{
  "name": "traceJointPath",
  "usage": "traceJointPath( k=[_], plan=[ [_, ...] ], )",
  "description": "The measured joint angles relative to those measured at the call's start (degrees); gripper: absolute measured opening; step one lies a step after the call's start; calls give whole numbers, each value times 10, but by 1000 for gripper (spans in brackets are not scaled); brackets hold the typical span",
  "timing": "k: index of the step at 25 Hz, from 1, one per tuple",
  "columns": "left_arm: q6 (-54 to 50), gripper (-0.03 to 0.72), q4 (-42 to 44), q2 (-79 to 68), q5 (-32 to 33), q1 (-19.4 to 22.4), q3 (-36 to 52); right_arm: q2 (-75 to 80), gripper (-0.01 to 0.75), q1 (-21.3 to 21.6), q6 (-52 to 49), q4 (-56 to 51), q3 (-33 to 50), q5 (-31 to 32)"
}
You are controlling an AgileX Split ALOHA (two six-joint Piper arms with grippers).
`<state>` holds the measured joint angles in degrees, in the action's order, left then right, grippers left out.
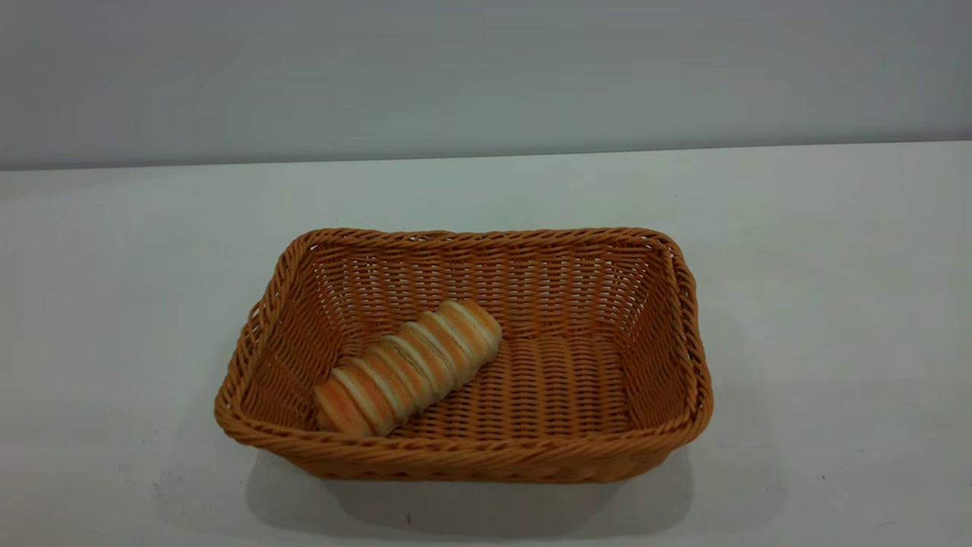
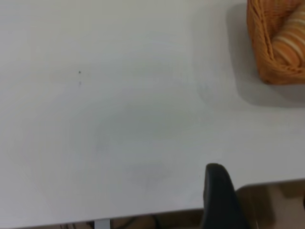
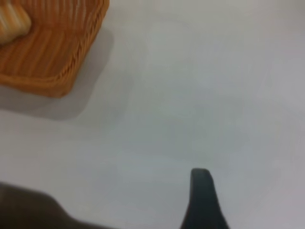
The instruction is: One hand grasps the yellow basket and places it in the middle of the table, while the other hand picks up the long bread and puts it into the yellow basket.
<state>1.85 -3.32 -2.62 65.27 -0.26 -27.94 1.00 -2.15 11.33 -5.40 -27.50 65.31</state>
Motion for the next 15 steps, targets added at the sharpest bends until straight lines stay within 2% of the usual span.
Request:
traceJointPath(
  k=[5,15],
  plan=[
    [0,466,0,35,0,50,0,-19,573,27,0,-1,0,0],
    [0,466,0,39,0,52,0,-21,573,29,0,-2,0,0]
  ],
)
